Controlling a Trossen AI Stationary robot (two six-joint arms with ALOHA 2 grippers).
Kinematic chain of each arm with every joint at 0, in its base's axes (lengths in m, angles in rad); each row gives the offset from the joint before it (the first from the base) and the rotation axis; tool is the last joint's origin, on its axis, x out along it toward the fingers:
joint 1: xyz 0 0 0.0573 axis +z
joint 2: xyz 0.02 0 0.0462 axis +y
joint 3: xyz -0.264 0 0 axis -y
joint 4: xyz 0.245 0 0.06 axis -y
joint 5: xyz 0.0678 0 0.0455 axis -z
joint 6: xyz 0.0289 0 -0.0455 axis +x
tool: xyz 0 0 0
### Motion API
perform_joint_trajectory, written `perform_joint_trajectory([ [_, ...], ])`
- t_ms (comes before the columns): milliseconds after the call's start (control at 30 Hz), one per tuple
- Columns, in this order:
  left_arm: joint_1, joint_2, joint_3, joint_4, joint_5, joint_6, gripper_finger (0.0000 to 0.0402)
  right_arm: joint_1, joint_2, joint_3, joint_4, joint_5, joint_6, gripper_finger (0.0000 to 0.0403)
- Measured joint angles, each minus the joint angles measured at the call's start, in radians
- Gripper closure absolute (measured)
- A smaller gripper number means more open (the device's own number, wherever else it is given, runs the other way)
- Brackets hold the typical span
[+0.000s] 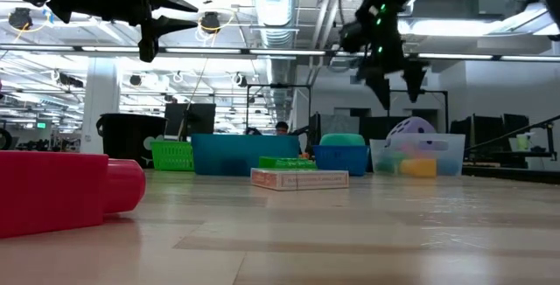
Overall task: Pick & Place Toys
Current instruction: Put the purple dice into the blue bin
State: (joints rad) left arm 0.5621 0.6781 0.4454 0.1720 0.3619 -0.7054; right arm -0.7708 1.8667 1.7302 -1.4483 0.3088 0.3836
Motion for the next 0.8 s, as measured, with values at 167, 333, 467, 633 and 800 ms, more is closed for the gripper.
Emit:
perform_joint_trajectory([
  [167, 0.000, 0.000, 0.000, 0.000, 0.000, -0.009, 0.0293, -0.004, 0.110, -0.001, -0.020, 0.002, -0.028, 0.0007],
  [333, 0.000, 0.000, 0.000, 0.000, -0.001, -0.009, 0.0293, -0.011, 0.207, 0.000, -0.118, 0.006, -0.028, 0.0011],
  [467, 0.000, 0.000, 0.000, 0.000, -0.001, -0.009, 0.0293, -0.011, 0.231, 0.000, -0.132, 0.013, -0.027, 0.0038],
  [633, 0.000, 0.000, 0.000, 0.000, -0.005, -0.008, 0.0293, -0.011, 0.223, 0.001, -0.127, 0.014, -0.025, 0.0108],
  [800, 0.000, 0.005, 0.000, 0.000, -0.009, -0.001, 0.0293, -0.019, 0.180, 0.002, -0.122, 0.011, -0.019, 0.0177],
])
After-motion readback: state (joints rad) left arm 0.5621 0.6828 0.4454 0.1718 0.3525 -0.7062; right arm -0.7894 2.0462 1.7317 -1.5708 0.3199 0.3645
